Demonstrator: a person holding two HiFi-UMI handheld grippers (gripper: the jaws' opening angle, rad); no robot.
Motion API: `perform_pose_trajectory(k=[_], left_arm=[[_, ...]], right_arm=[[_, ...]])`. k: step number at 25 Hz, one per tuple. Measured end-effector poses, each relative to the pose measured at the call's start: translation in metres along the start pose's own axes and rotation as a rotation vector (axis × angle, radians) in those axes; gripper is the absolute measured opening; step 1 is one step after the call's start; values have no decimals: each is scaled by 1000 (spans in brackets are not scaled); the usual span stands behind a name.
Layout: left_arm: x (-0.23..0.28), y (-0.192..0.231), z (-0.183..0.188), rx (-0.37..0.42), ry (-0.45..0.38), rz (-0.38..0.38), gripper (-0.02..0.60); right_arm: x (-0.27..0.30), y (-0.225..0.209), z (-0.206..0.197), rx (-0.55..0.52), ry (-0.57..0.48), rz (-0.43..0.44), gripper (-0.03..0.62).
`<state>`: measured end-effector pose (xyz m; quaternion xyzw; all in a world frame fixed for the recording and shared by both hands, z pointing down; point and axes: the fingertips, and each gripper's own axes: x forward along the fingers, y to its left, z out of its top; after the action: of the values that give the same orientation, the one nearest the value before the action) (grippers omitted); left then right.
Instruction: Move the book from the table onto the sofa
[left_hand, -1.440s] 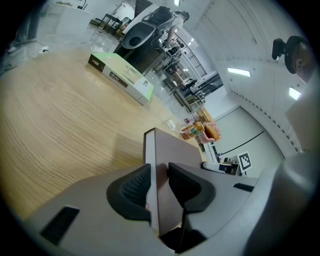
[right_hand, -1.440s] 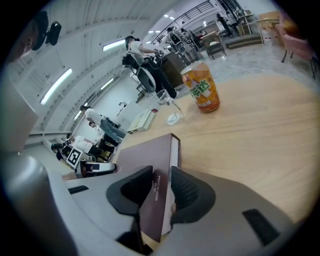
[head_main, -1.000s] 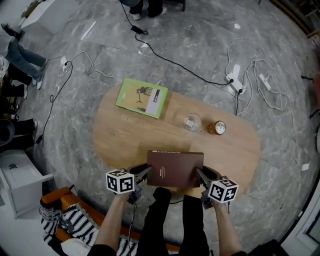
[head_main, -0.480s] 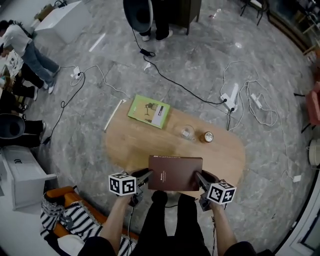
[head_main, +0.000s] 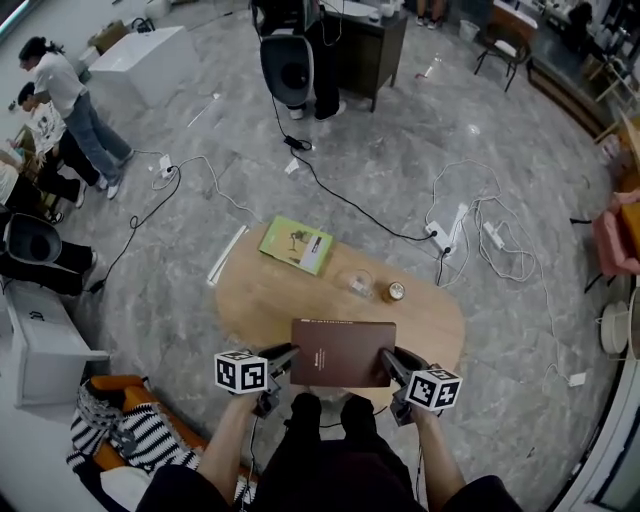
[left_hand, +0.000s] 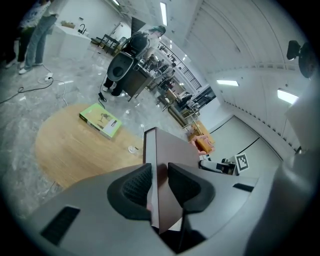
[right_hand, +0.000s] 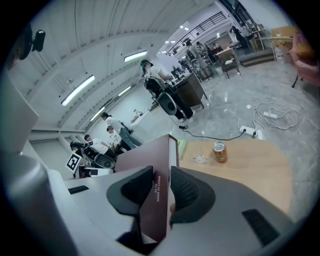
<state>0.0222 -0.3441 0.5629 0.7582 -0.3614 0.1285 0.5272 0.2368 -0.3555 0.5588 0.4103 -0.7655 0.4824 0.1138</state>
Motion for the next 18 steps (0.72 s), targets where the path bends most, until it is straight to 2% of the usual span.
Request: perform_pose_trajectory(k=[6, 18], left_arm=[[-13, -25, 2, -2, -44, -14, 112], [-22, -41, -5, -1, -80, -17, 112]], right_arm=[[-23, 10, 9, -14, -28, 11, 127], [-41, 19, 8, -37, -55, 47, 124]])
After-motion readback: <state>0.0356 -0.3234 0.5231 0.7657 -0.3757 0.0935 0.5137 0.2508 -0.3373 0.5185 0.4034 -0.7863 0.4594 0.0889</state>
